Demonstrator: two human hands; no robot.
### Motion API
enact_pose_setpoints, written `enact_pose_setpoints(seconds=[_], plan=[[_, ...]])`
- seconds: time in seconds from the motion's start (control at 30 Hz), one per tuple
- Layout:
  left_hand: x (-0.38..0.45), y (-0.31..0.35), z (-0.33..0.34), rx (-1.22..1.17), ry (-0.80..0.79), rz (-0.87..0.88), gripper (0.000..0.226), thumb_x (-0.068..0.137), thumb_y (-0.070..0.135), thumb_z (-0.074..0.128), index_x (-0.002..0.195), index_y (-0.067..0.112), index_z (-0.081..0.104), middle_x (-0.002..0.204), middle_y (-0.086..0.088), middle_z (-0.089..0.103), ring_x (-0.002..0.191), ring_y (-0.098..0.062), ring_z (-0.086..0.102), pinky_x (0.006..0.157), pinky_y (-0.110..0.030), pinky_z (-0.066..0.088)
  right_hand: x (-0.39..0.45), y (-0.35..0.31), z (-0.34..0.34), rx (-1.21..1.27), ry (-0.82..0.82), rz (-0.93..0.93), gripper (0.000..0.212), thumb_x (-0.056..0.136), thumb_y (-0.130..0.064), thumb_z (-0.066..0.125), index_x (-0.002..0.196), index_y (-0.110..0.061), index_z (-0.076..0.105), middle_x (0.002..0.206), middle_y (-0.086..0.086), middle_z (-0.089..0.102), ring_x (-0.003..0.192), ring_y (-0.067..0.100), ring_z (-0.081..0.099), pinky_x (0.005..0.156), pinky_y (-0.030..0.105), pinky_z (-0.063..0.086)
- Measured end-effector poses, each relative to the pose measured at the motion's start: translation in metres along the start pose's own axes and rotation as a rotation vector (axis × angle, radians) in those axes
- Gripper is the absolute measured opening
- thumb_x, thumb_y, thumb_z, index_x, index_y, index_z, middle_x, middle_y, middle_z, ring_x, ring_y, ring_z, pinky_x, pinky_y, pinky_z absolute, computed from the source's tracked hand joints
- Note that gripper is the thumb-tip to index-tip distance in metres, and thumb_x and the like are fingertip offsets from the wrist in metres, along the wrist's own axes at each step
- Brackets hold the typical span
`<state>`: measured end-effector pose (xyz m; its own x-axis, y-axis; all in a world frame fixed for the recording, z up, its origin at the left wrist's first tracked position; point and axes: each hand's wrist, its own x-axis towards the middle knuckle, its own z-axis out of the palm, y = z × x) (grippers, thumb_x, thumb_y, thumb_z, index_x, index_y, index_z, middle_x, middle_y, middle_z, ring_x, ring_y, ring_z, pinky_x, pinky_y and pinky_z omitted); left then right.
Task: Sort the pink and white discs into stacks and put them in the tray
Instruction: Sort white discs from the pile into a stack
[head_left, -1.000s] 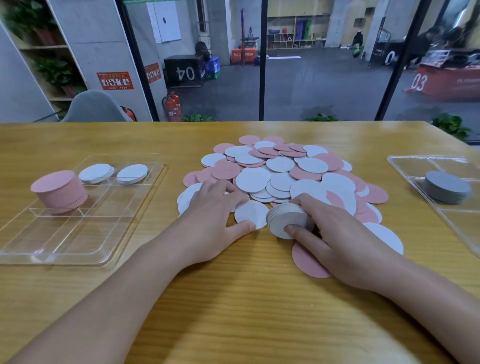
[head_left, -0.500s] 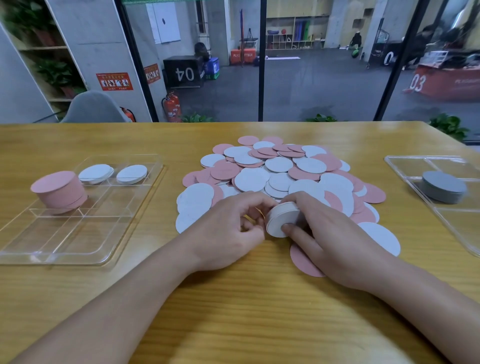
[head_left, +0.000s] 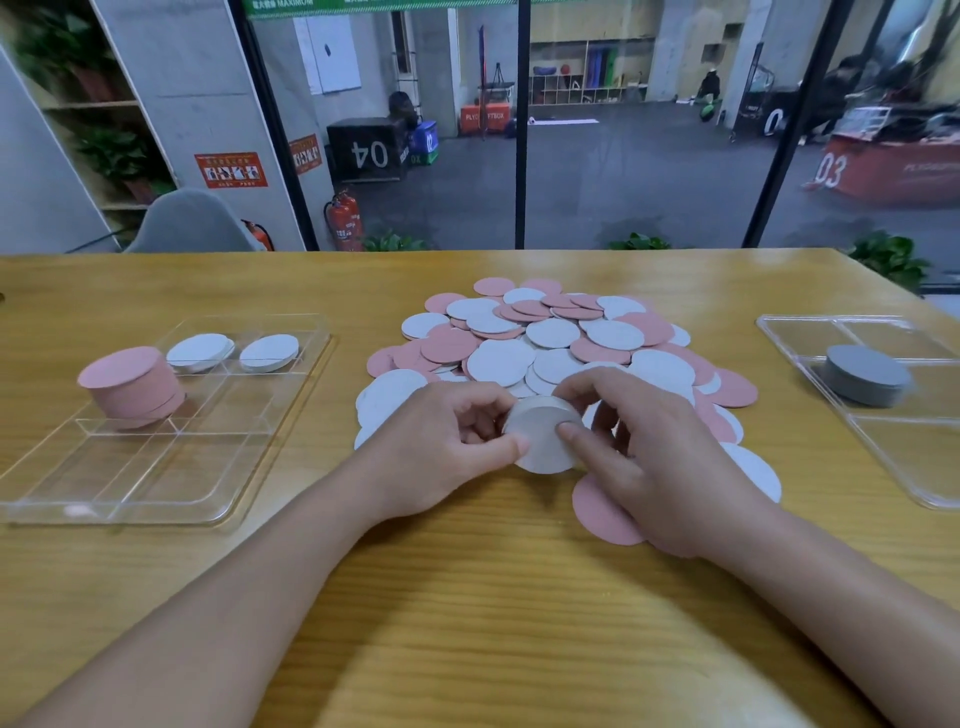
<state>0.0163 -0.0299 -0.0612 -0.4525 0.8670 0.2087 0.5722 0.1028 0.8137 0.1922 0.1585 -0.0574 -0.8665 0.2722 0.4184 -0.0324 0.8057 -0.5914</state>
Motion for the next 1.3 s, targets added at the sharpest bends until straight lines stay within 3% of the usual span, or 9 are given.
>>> enact_pose_setpoints(seconds=[0.17,0.27,0.4,0.6,0.77,0.9,1.07,1.17,1.3], plan=[[-0.022,0.002,-0.024,-0.105,0.076,-0.011,0.011,0.103,0.014,0.079,0.111,0.019,0.083,0.104,0.006,0.081,0.096,-0.023,0.074,0.088,-0.035,0.060,-0.010,-0.017,-0.003,0.258,-0.017,0.116,0.007,0.099,-0.024,0.077,0.101,-0.030,0.074,0.087,-0.007,0.071,0.074,0.012,0.062,0.069,0.028,0.052],[-0.046,-0.013,-0.041,0.127,0.308,-0.062,0.012,0.105,0.018,0.075,0.107,0.028,0.083,0.097,0.017,0.077,0.086,-0.007,0.068,0.082,-0.028,0.052,-0.028,-0.026,0.000,0.414,-0.152,0.249,0.005,0.097,-0.025,0.079,0.102,-0.024,0.077,0.087,0.001,0.072,0.068,0.013,0.060,0.068,0.039,0.051],[-0.072,-0.035,-0.051,0.429,0.459,-0.200,0.017,0.101,0.032,0.075,0.118,0.033,0.077,0.106,0.015,0.067,0.094,-0.003,0.063,0.086,-0.031,0.052,-0.045,-0.040,0.006,0.297,-0.242,0.264,0.005,0.095,-0.033,0.079,0.098,-0.030,0.078,0.088,-0.008,0.075,0.070,0.006,0.063,0.069,0.030,0.050],[-0.073,-0.029,-0.044,0.596,0.293,-0.365,0.052,0.103,0.056,0.067,0.148,0.030,0.063,0.131,0.011,0.054,0.132,-0.016,0.048,0.107,-0.035,0.043,-0.053,-0.054,0.011,-0.081,-0.113,0.143,0.004,0.094,-0.041,0.076,0.094,-0.040,0.072,0.097,-0.018,0.063,0.084,0.004,0.064,0.073,0.009,0.044],[-0.066,-0.026,-0.037,0.615,0.262,-0.343,0.048,0.106,0.052,0.065,0.149,0.032,0.061,0.133,0.012,0.051,0.136,-0.014,0.038,0.110,-0.031,0.037,-0.046,-0.039,0.009,-0.014,-0.036,0.153,0.008,0.094,-0.040,0.077,0.099,-0.041,0.071,0.099,-0.019,0.060,0.081,0.010,0.064,0.070,0.029,0.053],[-0.055,-0.027,-0.040,0.605,0.238,-0.318,0.066,0.103,0.054,0.067,0.163,0.036,0.044,0.169,0.012,0.037,0.156,-0.018,0.026,0.127,-0.038,0.028,-0.027,-0.016,0.002,-0.098,0.007,0.174,0.015,0.097,-0.032,0.076,0.110,-0.036,0.071,0.108,-0.021,0.059,0.087,0.006,0.063,0.072,0.020,0.046],[-0.037,-0.018,-0.030,0.637,0.037,-0.332,0.066,0.117,0.048,0.041,0.176,0.034,0.015,0.183,0.013,0.011,0.170,-0.015,0.007,0.133,-0.039,0.015,0.006,0.022,-0.011,-0.406,-0.040,0.319,0.064,0.098,-0.044,0.071,0.154,-0.022,0.051,0.150,-0.002,0.045,0.125,0.023,0.058,0.094,0.039,0.050],[-0.025,-0.016,-0.020,0.742,-0.012,-0.337,0.062,0.120,0.045,0.027,0.177,0.036,0.004,0.185,0.007,-0.002,0.170,-0.011,-0.008,0.136,-0.042,-0.008,0.017,0.029,-0.010,-0.448,-0.088,0.317,0.061,0.098,-0.049,0.069,0.149,-0.020,0.053,0.144,-0.002,0.045,0.123,0.022,0.055,0.089,0.040,0.051],[-0.006,-0.018,-0.014,0.967,0.013,-0.258,0.058,0.117,0.049,0.025,0.173,0.036,0.017,0.184,0.005,0.009,0.170,-0.025,-0.006,0.135,-0.055,-0.007,0.030,0.027,-0.009,-0.437,-0.135,0.278,0.053,0.095,-0.050,0.072,0.140,-0.024,0.059,0.131,-0.008,0.046,0.110,0.018,0.055,0.086,0.038,0.052]])
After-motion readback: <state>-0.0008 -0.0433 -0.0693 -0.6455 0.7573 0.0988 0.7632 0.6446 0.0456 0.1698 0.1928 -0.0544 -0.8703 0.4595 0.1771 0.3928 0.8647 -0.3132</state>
